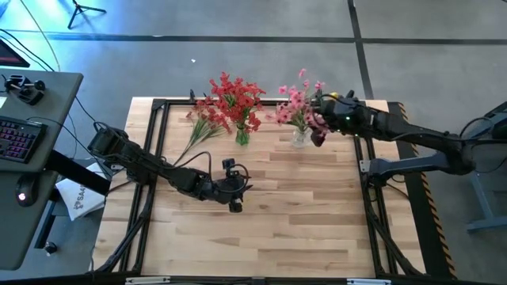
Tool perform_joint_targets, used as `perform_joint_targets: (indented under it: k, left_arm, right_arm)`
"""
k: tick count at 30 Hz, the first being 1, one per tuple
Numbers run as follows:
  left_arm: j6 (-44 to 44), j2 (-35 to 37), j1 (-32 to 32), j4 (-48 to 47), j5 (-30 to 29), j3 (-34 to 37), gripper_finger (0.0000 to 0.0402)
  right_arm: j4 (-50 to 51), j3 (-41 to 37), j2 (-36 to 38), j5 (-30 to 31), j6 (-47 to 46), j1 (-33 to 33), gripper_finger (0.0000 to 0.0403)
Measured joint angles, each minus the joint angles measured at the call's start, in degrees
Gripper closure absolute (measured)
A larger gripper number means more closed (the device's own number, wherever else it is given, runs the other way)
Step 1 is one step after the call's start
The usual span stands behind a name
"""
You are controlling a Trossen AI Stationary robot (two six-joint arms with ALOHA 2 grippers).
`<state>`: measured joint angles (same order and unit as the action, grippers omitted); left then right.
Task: Sort flowers into vase by color
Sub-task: Put the pink flower into the transparent vase
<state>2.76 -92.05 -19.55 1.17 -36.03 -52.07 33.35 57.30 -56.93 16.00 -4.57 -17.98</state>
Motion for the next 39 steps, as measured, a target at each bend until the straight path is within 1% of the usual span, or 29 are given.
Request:
perform_joint_targets:
  k: [2,4,8,13,16,19,26,29,31,34,36,39]
  left_arm:
    - [0.0,0.0,0.0,0.0,0.0,0.0,0.0287]
    - [0.0,0.0,0.02,-0.01,0.0,0.0,0.0287]
    - [-0.4,0.02,0.02,0.0,-0.11,0.0,0.0287]
    - [-1.52,0.02,0.08,0.57,-0.55,-0.01,0.0287]
    - [-1.51,0.02,0.15,0.59,-0.59,-0.02,0.0287]
    - [-1.51,0.02,0.15,0.57,-0.63,-0.02,0.0287]
    - [-1.51,0.02,0.17,0.74,-0.66,-0.02,0.0287]
    - [-1.48,0.02,0.17,0.55,-0.66,-0.02,0.0287]
    - [-1.49,0.02,0.17,0.52,-0.66,-0.02,0.0287]
    - [-1.48,0.02,0.42,0.5,-0.66,-0.02,0.0287]
    - [-1.34,0.02,0.42,0.48,-0.66,-0.02,0.0287]
    - [-1.36,0.02,0.42,0.48,-0.66,-0.02,0.0287]
  right_arm:
    - [1.16,0.0,1.45,0.01,-0.7,0.0,0.0159]
    - [2.31,0.0,2.45,-0.03,-1.68,0.0,0.0177]
    - [2.81,0.0,2.87,-0.54,-2.34,0.31,0.0233]
    - [-2.43,0.0,2.46,-1.45,-1.22,2.0,0.0304]
    - [-3.07,0.0,2.92,-1.64,0.54,2.56,0.032]
    - [-1.14,0.0,3.06,-1.24,0.56,2.38,0.0305]
    - [4.92,0.08,3.31,-6.39,-2.47,2.21,0.0198]
    - [10.33,0.37,4.03,-7.41,-6.48,2.75,0.0168]
    - [13.4,0.37,4.17,-7.42,-7.87,3.34,0.0157]
    - [16.61,0.23,4.04,-7.2,-8.98,4.38,0.0154]
    - [16.7,-0.93,4.06,-6.29,-9.17,5.53,0.0155]
    - [13.59,-3.36,4.06,-4.1,-7.2,7.42,0.016]
